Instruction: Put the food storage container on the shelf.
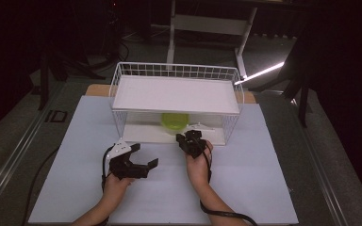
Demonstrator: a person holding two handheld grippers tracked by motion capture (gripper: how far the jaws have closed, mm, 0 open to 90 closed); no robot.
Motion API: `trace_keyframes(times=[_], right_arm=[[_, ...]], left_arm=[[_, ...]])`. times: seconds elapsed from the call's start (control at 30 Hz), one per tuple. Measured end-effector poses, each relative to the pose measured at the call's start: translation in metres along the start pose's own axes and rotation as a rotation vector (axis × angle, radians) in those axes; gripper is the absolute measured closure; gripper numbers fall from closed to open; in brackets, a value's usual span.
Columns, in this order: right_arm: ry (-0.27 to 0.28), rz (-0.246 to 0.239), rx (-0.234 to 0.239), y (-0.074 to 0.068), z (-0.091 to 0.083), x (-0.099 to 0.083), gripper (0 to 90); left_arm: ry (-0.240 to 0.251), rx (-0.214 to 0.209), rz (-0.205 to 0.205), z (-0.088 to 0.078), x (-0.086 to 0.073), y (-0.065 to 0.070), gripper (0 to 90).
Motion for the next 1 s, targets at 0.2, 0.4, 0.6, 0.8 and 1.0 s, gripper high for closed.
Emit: trace_keyframes(times=[0.2,0.4,0.6,0.8,1.0], right_arm=[[0.006,-0.040,0.056,-0.011,-0.018,0.000,72.2],[0.030,-0.093,0.102,-0.023,-0.036,0.005,44.2],[0.058,-0.135,0.166,-0.034,-0.051,0.008,25.7],[0.070,-0.193,0.210,-0.041,-0.062,0.007,16.5],[0.092,-0.166,0.210,-0.039,-0.072,0.007,15.1]], left_arm=[[-0.012,-0.046,0.023,0.005,0.004,0.011,1.0],[-0.026,-0.118,0.060,0.004,0.010,0.026,1.0],[-0.029,-0.139,0.057,0.000,0.014,0.032,1.0],[-0.041,-0.163,0.070,-0.008,0.016,0.038,1.0],[-0.038,-0.168,0.059,-0.015,0.017,0.038,1.0]])
Point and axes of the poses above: each handheld gripper's, and its own axes: z roughly forward along the jaws, x roughly out of its top, y roughly to its right, the point moved 10 cm from there along z, roughly forward along the jaws, and after that the axes turned 15 degrees about y, right-handed, at the moved point
